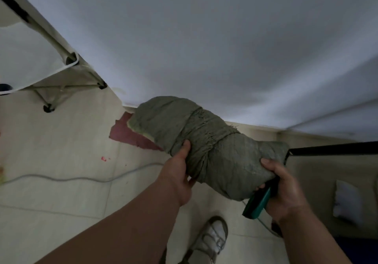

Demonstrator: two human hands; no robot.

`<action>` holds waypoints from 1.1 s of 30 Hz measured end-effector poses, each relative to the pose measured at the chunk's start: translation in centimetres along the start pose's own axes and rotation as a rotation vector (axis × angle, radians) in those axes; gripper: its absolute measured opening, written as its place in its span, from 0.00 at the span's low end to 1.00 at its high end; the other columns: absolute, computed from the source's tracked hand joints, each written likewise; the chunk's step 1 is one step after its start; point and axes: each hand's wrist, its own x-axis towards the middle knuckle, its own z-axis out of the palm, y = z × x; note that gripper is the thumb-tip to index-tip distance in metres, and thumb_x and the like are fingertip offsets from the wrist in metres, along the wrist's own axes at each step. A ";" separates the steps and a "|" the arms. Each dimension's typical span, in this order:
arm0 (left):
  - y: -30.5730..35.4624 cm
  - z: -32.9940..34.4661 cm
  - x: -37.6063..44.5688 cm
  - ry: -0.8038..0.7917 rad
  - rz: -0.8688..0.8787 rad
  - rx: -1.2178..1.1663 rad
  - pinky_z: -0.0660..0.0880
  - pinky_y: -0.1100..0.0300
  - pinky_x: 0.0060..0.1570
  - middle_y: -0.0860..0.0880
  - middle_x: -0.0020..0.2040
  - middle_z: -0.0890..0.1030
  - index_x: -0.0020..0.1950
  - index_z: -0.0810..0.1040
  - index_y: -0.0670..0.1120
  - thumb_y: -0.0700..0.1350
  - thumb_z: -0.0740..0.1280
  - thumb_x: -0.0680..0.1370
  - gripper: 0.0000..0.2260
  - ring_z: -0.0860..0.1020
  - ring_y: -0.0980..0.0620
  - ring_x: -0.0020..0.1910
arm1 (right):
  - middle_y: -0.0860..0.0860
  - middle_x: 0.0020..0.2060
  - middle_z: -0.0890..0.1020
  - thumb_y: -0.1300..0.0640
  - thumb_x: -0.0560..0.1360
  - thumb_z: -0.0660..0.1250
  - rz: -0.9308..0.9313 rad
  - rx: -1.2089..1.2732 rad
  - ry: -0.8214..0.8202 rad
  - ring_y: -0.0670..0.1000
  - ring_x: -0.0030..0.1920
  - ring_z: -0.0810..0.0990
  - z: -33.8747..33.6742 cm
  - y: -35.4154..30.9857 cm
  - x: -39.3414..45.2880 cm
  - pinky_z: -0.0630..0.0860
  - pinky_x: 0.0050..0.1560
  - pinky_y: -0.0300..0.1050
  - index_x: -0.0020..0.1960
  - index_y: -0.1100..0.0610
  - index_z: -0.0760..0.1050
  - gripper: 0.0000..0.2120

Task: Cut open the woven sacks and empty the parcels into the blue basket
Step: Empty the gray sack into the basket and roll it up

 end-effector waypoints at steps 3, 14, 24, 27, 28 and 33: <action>-1.9 1.5 7.4 -0.011 -0.014 0.014 0.76 0.57 0.45 0.49 0.63 0.79 0.68 0.72 0.50 0.57 0.69 0.75 0.24 0.78 0.50 0.56 | 0.48 0.20 0.70 0.58 0.71 0.65 -0.018 0.010 0.036 0.45 0.20 0.67 -1.9 0.7 6.5 0.69 0.26 0.36 0.40 0.56 0.75 0.02; -6.3 1.2 28.0 0.156 -0.124 0.304 0.70 0.45 0.62 0.48 0.56 0.77 0.66 0.69 0.50 0.62 0.57 0.80 0.21 0.75 0.46 0.56 | 0.57 0.50 0.78 0.56 0.57 0.75 -0.084 -0.255 0.077 0.56 0.41 0.74 -5.9 4.7 27.8 0.72 0.46 0.51 0.64 0.59 0.73 0.35; -4.4 -1.6 34.1 0.183 0.795 1.352 0.65 0.53 0.68 0.41 0.70 0.66 0.76 0.62 0.51 0.52 0.69 0.75 0.31 0.68 0.41 0.69 | 0.55 0.69 0.72 0.44 0.71 0.73 -0.349 -0.590 0.303 0.58 0.66 0.73 -2.8 6.6 37.2 0.71 0.67 0.58 0.77 0.49 0.56 0.41; -3.8 -0.5 35.9 0.063 0.630 1.225 0.68 0.48 0.69 0.44 0.75 0.62 0.79 0.53 0.51 0.60 0.70 0.68 0.44 0.67 0.43 0.71 | 0.55 0.73 0.67 0.48 0.70 0.75 -0.393 -0.765 0.169 0.58 0.69 0.70 -1.5 6.4 37.5 0.70 0.68 0.57 0.79 0.48 0.46 0.49; -3.7 -0.5 36.0 0.042 0.596 1.185 0.69 0.47 0.68 0.45 0.76 0.62 0.79 0.52 0.51 0.60 0.70 0.66 0.46 0.67 0.44 0.71 | 0.56 0.74 0.66 0.48 0.70 0.75 -0.394 -0.891 0.188 0.59 0.70 0.69 -1.6 6.5 37.2 0.69 0.69 0.56 0.80 0.49 0.45 0.50; -4.8 -1.9 33.3 0.046 0.667 1.224 0.69 0.48 0.68 0.46 0.73 0.68 0.78 0.57 0.49 0.56 0.70 0.73 0.38 0.69 0.46 0.70 | 0.58 0.69 0.64 0.45 0.70 0.72 -0.520 -1.087 0.513 0.61 0.65 0.72 -2.8 6.6 32.8 0.70 0.61 0.54 0.76 0.51 0.56 0.40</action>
